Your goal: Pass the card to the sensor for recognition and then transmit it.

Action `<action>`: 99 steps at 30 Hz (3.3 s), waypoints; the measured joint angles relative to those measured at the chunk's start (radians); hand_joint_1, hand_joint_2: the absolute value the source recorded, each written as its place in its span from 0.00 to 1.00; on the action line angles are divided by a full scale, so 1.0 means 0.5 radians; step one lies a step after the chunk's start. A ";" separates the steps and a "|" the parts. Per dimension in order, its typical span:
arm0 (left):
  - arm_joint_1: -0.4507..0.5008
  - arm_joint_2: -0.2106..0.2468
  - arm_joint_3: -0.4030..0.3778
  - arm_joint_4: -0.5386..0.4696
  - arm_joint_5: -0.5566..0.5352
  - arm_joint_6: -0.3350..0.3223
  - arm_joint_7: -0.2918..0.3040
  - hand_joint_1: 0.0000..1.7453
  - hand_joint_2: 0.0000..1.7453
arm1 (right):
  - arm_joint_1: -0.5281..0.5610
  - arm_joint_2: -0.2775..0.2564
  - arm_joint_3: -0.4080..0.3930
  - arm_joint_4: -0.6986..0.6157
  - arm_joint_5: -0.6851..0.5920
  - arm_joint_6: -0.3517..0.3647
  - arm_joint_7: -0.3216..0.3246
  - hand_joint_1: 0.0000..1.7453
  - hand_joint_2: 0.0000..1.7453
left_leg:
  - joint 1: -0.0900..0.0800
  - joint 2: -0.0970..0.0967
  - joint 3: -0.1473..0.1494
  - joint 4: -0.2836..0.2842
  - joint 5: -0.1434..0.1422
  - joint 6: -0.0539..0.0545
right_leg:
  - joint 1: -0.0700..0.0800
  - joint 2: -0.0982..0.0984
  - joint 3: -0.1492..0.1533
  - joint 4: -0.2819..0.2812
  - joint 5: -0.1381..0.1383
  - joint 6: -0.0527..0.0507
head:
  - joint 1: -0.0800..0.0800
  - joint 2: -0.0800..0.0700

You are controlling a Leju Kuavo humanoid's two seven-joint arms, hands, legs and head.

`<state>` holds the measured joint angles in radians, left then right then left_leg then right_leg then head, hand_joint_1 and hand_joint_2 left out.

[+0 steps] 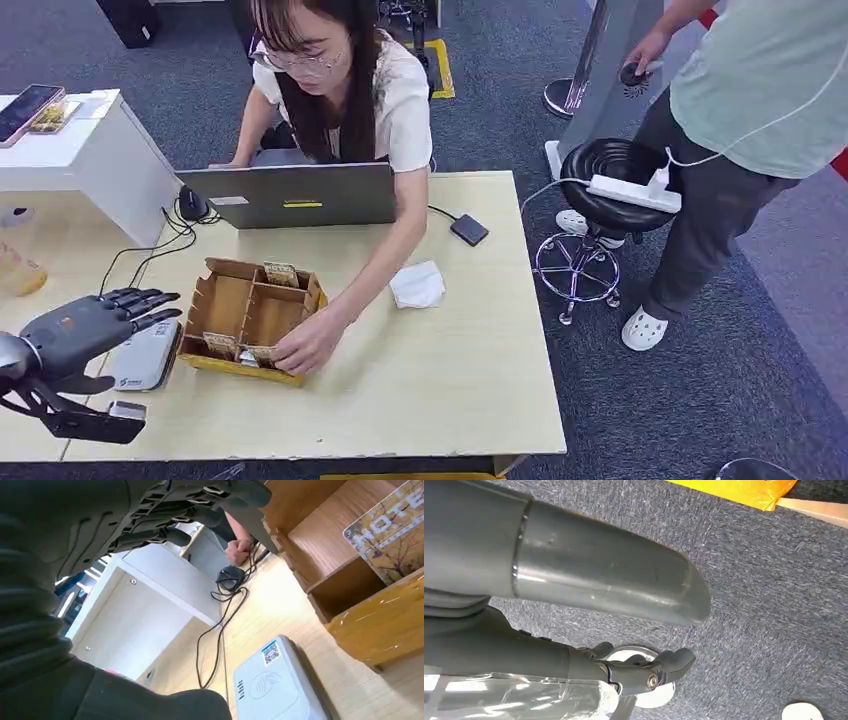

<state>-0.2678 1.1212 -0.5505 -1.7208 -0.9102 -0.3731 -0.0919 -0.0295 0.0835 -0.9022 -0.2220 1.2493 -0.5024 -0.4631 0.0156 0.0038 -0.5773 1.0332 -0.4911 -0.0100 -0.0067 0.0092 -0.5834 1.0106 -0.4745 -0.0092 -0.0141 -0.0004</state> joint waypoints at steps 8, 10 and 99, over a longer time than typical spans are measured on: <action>0.000 0.021 -0.027 -0.009 0.008 0.008 0.034 0.00 1.00 | -0.001 0.000 -0.004 0.000 0.013 0.000 -0.006 0.00 0.00 | 0.000 0.000 0.000 0.000 0.000 0.000 | 0.000 0.000 0.000 0.000 0.000 0.000 | 0.000 0.000; 0.000 0.021 -0.036 -0.009 0.015 0.011 0.036 0.00 1.00 | -0.002 0.000 -0.011 0.000 0.014 0.000 -0.008 0.00 0.00 | 0.000 0.000 0.000 0.000 0.000 0.000 | 0.000 0.000 0.000 0.000 0.000 0.000 | 0.000 0.000; 1.307 0.357 0.971 -0.425 0.937 -0.157 0.302 0.00 1.00 | -0.034 0.000 -0.079 0.001 0.136 -0.002 -0.005 0.00 0.00 | 0.003 -0.006 -0.003 -0.001 0.000 0.000 | 0.001 -0.007 0.002 0.000 -0.001 0.000 | 0.002 0.000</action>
<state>0.3857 1.2997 -0.0649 -1.9333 -0.4417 -0.4517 0.0591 -0.0465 0.0835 -0.9419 -0.2216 1.3172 -0.5032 -0.4654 0.0169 0.0006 -0.5786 1.0329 -0.4911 -0.0101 -0.0059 0.0056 -0.5823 1.0107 -0.4752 -0.0092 -0.0134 -0.0004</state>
